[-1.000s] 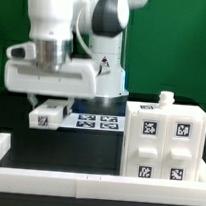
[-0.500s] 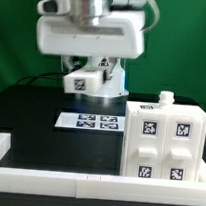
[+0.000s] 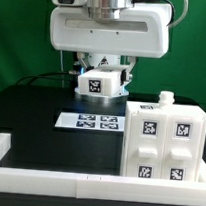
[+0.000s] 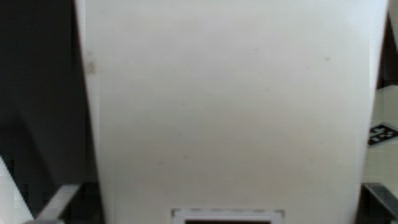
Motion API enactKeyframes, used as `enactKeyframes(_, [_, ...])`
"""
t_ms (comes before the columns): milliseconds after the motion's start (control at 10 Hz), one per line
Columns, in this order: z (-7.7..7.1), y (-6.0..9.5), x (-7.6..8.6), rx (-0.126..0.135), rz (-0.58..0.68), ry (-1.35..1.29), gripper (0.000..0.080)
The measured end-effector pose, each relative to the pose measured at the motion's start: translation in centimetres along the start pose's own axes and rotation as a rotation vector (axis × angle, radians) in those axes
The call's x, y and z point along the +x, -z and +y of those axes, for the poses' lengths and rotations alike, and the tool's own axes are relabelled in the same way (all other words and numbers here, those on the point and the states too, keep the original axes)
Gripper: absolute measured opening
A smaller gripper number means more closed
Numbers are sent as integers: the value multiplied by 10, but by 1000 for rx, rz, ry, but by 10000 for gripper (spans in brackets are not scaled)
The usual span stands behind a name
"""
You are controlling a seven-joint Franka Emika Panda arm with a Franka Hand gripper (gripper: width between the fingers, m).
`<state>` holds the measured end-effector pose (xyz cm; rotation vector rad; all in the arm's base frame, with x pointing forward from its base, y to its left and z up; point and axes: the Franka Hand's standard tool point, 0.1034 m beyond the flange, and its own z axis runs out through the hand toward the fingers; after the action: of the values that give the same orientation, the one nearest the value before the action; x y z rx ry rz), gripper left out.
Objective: Assemble cabinet
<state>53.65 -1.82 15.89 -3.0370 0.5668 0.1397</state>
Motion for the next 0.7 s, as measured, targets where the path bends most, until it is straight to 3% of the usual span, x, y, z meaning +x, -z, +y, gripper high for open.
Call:
enactKeyframes(300, [-1,-1,0,-1,-1,1,558])
enactKeyframes(700, [-62,17,23,17,46,19,558])
